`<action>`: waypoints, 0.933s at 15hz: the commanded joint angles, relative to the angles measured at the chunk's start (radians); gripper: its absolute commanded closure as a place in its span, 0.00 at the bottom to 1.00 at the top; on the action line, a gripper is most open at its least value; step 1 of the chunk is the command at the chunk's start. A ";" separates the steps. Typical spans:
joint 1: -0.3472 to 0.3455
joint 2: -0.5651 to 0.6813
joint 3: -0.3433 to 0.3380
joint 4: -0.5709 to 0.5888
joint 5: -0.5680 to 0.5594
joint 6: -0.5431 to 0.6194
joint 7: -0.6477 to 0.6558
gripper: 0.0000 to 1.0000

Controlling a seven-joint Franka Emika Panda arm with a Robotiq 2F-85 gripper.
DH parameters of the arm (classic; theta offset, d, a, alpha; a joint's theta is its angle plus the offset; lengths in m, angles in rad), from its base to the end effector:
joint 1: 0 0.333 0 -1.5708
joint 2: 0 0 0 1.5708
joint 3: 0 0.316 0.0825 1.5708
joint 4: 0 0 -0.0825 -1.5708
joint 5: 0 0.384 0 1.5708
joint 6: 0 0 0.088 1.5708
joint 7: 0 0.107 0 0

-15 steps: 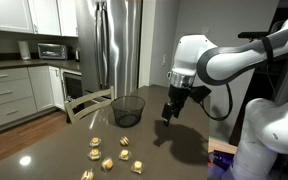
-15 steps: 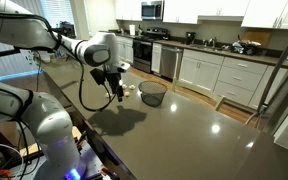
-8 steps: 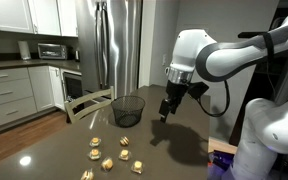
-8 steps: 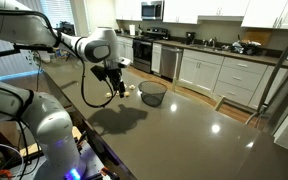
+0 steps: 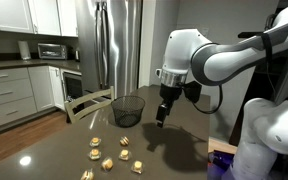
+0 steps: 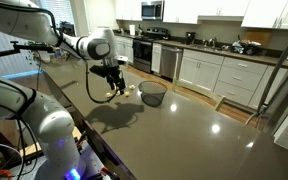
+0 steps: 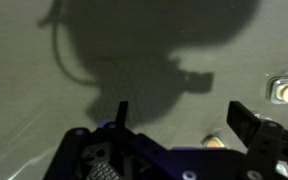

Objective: Put one packet in the black basket

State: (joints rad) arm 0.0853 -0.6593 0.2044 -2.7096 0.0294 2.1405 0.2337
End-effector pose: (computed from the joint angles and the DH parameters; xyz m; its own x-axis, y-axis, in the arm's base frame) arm 0.3348 0.0980 0.4263 0.9948 0.0081 0.1017 0.0002 -0.9970 0.0771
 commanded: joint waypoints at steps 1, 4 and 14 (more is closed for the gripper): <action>0.051 0.100 -0.003 0.071 0.001 0.010 -0.069 0.00; 0.087 0.151 -0.007 0.111 0.006 0.009 -0.109 0.00; 0.153 0.252 0.011 0.186 0.044 0.006 -0.125 0.00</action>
State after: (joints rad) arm 0.2220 -0.4452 0.2078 -2.5538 0.0405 2.1432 0.1232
